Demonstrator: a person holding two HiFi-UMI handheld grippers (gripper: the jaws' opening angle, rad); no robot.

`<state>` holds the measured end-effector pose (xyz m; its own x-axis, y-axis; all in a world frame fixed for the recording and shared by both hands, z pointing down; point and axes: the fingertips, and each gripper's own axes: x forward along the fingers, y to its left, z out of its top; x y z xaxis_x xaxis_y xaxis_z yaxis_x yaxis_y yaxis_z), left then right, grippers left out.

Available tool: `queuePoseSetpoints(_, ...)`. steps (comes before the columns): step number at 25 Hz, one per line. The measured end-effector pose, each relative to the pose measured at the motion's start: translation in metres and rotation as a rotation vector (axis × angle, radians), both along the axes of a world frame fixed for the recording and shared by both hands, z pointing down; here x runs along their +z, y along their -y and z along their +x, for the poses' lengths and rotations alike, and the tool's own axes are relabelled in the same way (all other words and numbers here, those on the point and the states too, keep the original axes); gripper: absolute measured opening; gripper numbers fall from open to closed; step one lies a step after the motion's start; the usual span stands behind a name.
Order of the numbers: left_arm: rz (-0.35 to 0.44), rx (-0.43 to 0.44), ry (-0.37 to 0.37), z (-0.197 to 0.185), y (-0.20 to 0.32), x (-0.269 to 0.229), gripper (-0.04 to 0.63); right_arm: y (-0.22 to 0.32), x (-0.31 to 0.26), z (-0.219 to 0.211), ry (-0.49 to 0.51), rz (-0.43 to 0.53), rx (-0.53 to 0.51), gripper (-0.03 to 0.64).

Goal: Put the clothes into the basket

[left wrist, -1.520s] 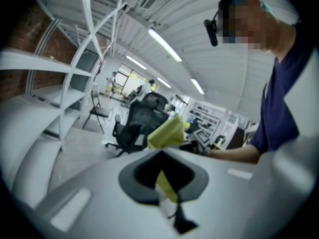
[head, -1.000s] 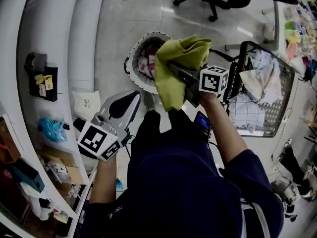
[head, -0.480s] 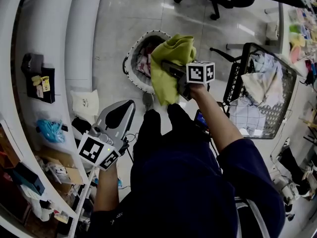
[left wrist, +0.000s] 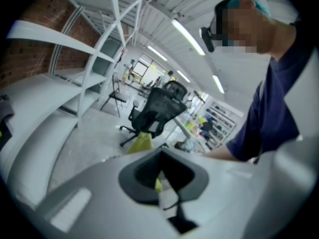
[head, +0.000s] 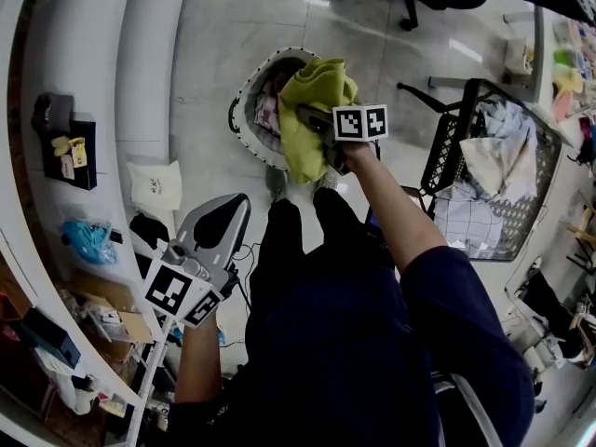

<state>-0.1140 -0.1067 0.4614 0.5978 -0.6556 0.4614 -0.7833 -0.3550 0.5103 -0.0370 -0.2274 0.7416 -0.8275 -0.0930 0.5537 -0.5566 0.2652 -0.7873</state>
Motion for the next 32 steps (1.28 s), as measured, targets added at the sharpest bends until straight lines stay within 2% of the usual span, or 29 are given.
queuePoseSetpoints(11,-0.048,0.005,-0.013,0.003,-0.012,0.023,0.004,-0.002,0.06,-0.001,-0.111,-0.033,0.007,0.095)
queuePoseSetpoints(22,-0.085,-0.01,-0.022,-0.002,-0.026,0.037,0.003,0.0,0.094,0.001,-0.214,-0.027,0.005,0.114)
queuePoseSetpoints(24,-0.092,-0.011,-0.021,-0.003,-0.028,0.039,0.005,-0.001,0.1,-0.001,-0.223,-0.038,0.004,0.133)
queuePoseSetpoints(26,-0.099,-0.012,-0.022,-0.004,-0.03,0.042,0.005,-0.004,0.111,-0.001,-0.257,-0.058,-0.008,0.248)
queuePoseSetpoints(27,-0.102,-0.013,-0.023,-0.005,-0.031,0.043,0.005,-0.005,0.117,0.002,-0.284,-0.069,-0.014,0.275)
queuePoseSetpoints(29,-0.105,-0.013,-0.025,-0.006,-0.032,0.045,0.004,-0.009,0.126,0.009,-0.331,-0.076,-0.027,0.284)
queuePoseSetpoints(32,-0.103,-0.008,-0.032,-0.005,-0.032,0.045,0.004,-0.012,0.123,0.016,-0.339,-0.054,-0.024,0.284)
